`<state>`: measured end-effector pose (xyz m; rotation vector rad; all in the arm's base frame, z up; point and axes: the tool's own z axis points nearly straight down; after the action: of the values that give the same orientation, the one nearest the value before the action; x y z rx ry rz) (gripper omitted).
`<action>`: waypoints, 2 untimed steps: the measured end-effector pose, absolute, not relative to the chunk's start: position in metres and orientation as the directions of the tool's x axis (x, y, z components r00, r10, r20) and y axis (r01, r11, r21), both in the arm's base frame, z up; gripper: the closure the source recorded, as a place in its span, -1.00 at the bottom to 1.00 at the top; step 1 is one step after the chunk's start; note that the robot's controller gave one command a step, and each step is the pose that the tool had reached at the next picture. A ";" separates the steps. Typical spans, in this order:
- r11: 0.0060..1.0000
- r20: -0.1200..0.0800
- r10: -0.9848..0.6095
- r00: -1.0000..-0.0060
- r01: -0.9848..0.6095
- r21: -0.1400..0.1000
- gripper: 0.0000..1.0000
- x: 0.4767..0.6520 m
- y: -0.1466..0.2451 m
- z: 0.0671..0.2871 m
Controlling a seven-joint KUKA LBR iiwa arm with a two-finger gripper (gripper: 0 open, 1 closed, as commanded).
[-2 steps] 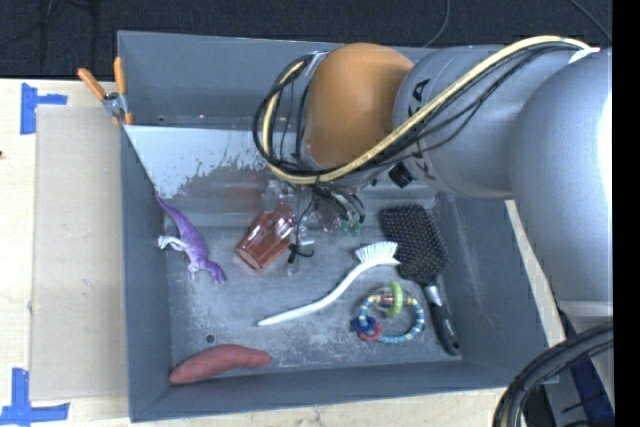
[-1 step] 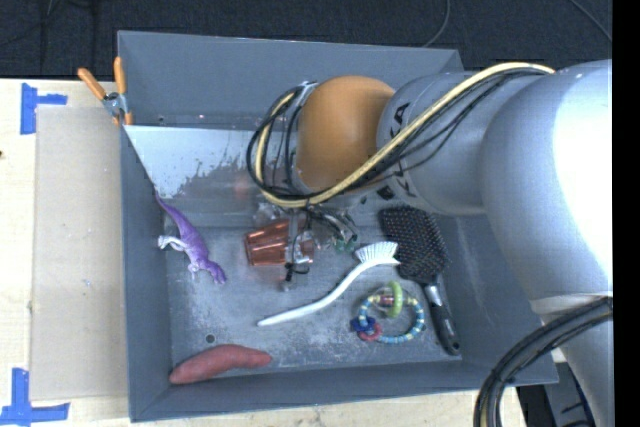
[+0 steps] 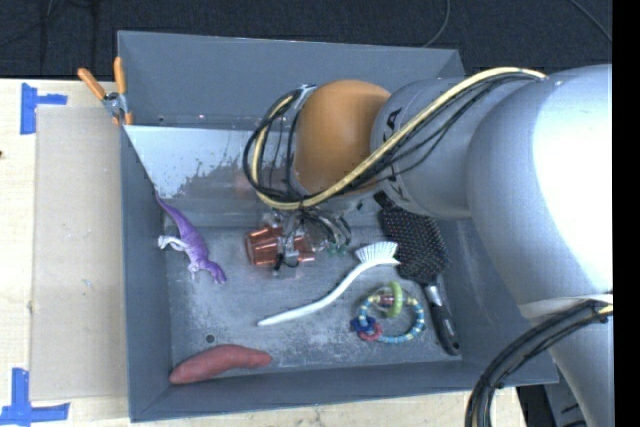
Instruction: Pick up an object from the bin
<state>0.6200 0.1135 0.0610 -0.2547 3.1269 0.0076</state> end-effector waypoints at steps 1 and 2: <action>0.989 -0.004 -0.145 -0.989 -0.145 0.004 1.00 0.620 0.114 0.062; 0.990 0.002 -0.141 -0.990 -0.141 0.004 1.00 0.618 0.113 0.067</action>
Offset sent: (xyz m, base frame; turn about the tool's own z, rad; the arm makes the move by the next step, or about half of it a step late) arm 0.0000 -0.0001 0.0616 0.0000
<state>0.6179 0.1132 0.0673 -0.2222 3.1359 0.0064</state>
